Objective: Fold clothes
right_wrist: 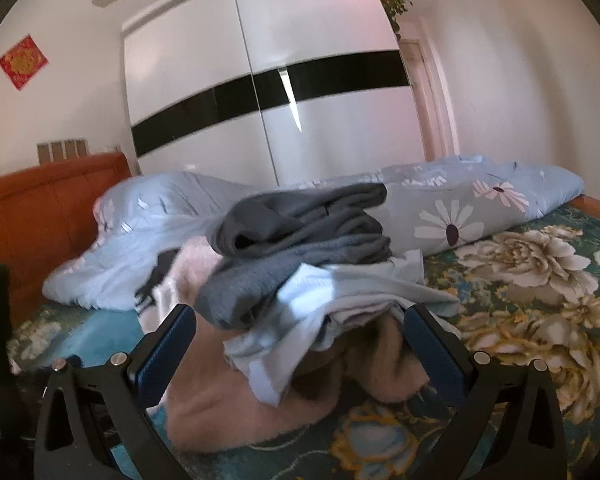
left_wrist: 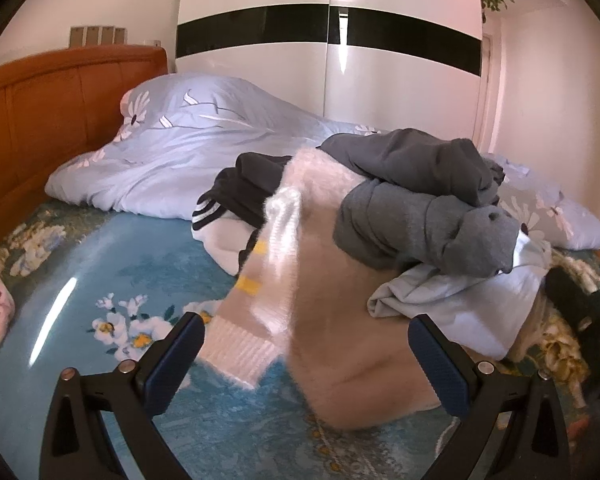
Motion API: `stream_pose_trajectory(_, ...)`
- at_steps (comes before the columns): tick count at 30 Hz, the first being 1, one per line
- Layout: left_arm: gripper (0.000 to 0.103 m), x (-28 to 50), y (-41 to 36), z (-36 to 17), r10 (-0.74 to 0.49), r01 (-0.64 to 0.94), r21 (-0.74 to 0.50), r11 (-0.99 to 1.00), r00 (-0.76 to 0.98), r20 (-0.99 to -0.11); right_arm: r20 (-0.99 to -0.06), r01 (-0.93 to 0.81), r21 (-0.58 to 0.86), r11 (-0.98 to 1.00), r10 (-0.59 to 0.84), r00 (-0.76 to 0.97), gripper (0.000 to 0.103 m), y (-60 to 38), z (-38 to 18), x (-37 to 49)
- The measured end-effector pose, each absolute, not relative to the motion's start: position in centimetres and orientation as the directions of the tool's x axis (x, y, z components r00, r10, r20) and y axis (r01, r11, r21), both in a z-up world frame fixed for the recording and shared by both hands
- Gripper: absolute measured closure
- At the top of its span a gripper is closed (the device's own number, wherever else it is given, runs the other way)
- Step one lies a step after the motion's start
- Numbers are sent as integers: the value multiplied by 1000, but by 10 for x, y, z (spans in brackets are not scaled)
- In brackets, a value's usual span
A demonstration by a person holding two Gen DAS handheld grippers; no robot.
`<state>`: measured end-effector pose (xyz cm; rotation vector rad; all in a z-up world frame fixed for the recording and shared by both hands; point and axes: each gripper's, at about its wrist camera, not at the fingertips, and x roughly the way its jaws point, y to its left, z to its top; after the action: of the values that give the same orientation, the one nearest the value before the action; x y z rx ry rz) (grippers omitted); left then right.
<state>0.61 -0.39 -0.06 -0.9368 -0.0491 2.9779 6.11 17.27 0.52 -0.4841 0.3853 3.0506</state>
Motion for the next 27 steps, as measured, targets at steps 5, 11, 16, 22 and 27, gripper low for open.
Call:
stream_pose_trajectory(5,0,16,-10,-2,72,-31,-85,-996,-831,-552,-333,-56,234,-971,-26,-943,0,174,-3,60)
stream_pose_trajectory(11,0,15,-11,-3,59,-5,-94,-996,-815,-576,-373,-47,233,-971,-45,-927,0,173,-8,55)
stream_pose_trajectory(16,0,18,-8,-5,61,-18,-81,-997,-819,-570,-399,-49,263,-964,-62,-915,0,173,-7,49)
stream_pose_trajectory(22,0,20,-5,-7,58,-19,-75,-997,-825,-563,-388,-28,269,-963,-82,-918,0,173,-7,51)
stream_pose_trajectory(27,0,20,-5,-9,75,-25,-94,-995,-814,-576,-372,-11,274,-962,-96,-923,0,171,-7,53)
